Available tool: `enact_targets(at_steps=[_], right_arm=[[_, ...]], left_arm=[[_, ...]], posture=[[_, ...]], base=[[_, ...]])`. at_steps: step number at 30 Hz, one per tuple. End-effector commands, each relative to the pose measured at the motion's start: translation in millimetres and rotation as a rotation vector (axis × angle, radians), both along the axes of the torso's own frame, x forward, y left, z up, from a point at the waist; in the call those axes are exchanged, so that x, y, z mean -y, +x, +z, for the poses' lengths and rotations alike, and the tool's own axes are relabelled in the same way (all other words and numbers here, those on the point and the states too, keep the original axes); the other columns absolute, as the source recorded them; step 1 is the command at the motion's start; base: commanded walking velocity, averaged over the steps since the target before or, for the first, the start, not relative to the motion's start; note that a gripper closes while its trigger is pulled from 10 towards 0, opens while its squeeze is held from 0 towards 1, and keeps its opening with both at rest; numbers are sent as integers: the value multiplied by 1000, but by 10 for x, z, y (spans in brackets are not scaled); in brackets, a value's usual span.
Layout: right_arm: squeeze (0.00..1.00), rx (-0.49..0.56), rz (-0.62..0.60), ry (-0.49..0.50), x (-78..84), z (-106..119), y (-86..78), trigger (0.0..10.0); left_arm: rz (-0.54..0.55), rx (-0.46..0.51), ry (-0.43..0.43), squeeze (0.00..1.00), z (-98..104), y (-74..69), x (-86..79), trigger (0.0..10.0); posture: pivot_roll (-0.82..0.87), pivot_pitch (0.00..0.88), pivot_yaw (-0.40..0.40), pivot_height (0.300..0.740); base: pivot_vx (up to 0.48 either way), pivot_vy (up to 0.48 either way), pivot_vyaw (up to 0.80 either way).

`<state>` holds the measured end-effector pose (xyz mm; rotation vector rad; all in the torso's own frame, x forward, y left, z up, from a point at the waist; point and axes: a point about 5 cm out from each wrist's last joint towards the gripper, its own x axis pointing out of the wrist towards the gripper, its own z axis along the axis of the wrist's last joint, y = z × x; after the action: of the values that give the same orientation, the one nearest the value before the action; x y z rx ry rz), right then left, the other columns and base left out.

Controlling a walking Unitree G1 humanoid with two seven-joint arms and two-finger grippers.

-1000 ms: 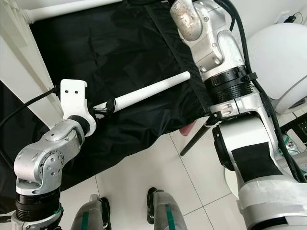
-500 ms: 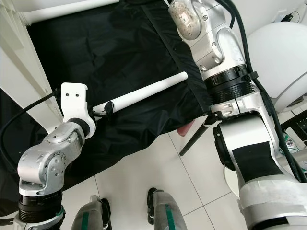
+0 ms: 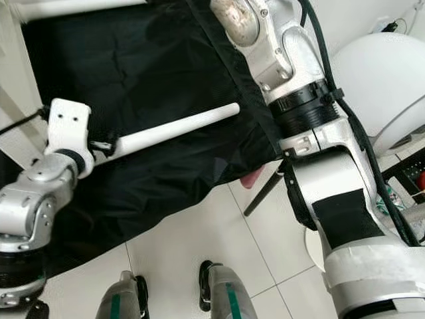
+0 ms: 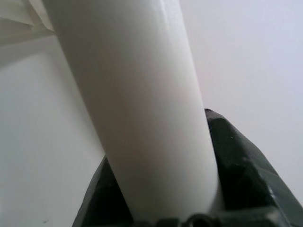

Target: Building children table

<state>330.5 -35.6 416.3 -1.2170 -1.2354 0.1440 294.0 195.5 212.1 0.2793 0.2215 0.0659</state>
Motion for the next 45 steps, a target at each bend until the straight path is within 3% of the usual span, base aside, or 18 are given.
enact_targets(at_steps=[1, 8, 14, 17, 20, 23, 25, 28, 30, 33, 34, 36, 39, 41, 42, 43, 44, 45], right_arm=[[0, 16, 49, 114, 157, 153, -40, 0], [0, 23, 54, 178, 188, 309, -59, 0], [0, 27, 58, 204, 204, 362, -62, 0], [0, 41, 62, 257, 230, 445, -78, 0], [0, 44, 77, 327, 281, 514, -94, 0], [0, 76, 52, 421, 392, 600, -100, 0], [0, 87, 41, 446, 420, 613, -100, 0], [0, 97, 5, 518, 538, 651, -86, 0], [0, 97, 5, 518, 538, 651, -86, 0], [0, 125, -32, 652, 728, 722, -89, 0], [0, 125, -32, 652, 728, 722, -89, 0], [0, 97, -43, 726, 802, 696, -54, 0], [0, 46, -51, 756, 823, 635, 5, 0], [0, -116, -59, 792, 839, 401, 173, 0], [0, -116, -59, 792, 839, 401, 173, 0], [0, -185, -64, 808, 841, 284, 242, 0], [0, -234, -85, 819, 849, 149, 301, 10000], [0, -254, -101, 824, 855, 74, 329, 10000]], left_arm=[[306, 103, 114, 0, 290, -21, -588, 10000], [325, 246, 194, 0, 914, 54, -811, 10000], [330, 266, 224, 0, 1038, 51, -869, 10000], [328, 301, 262, 0, 1214, 57, -911, 10000], [315, 341, 266, 0, 1378, 60, -914, 10000], [301, 429, 290, 0, 1724, 76, -925, 10000], [298, 449, 290, 0, 1802, 78, -926, 10000], [246, 538, 279, 0, 2118, 94, -850, 10000], [246, 538, 279, 0, 2118, 94, -850, 10000], [197, 610, 250, 0, 2367, 131, -759, 10000], [197, 610, 250, 0, 2367, 131, -759, 10000], [175, 631, 237, 0, 2450, 162, -699, 10000], [158, 644, 248, 0, 2478, 179, -647, 10000], [129, 644, 247, 0, 2481, 217, -578, 10000], [129, 644, 247, 0, 2481, 217, -578, 10000], [117, 644, 249, 0, 2484, 238, -555, 10000], [109, 645, 256, 0, 2483, 254, -534, 10000], [106, 646, 261, 0, 2483, 262, -525, 10000]], posture=[[20, 114, 35, 740], [21, 94, 56, 740], [22, 92, 59, 740], [27, 94, 62, 740], [31, 95, 62, 740], [42, 90, 65, 740], [42, 90, 65, 740], [44, 83, 74, 740], [44, 83, 74, 740], [40, 77, 89, 740], [40, 77, 89, 740], [39, 76, 94, 740], [38, 80, 95, 740], [40, 80, 92, 740], [40, 80, 92, 740], [40, 80, 92, 740], [40, 88, 86, 740], [40, 88, 86, 740]], base=[[0, 0, 0], [0, 0, 0], [0, 0, 0], [0, 0, 0], [0, 0, 0], [0, 0, 0], [0, 0, 0], [0, 0, 0], [0, 0, 0], [0, 0, 0], [0, 0, 0], [0, 0, 0], [0, 0, 0], [0, 0, 0], [0, 0, 0], [0, 0, 0], [0, 0, 0], [0, 0, 0]])
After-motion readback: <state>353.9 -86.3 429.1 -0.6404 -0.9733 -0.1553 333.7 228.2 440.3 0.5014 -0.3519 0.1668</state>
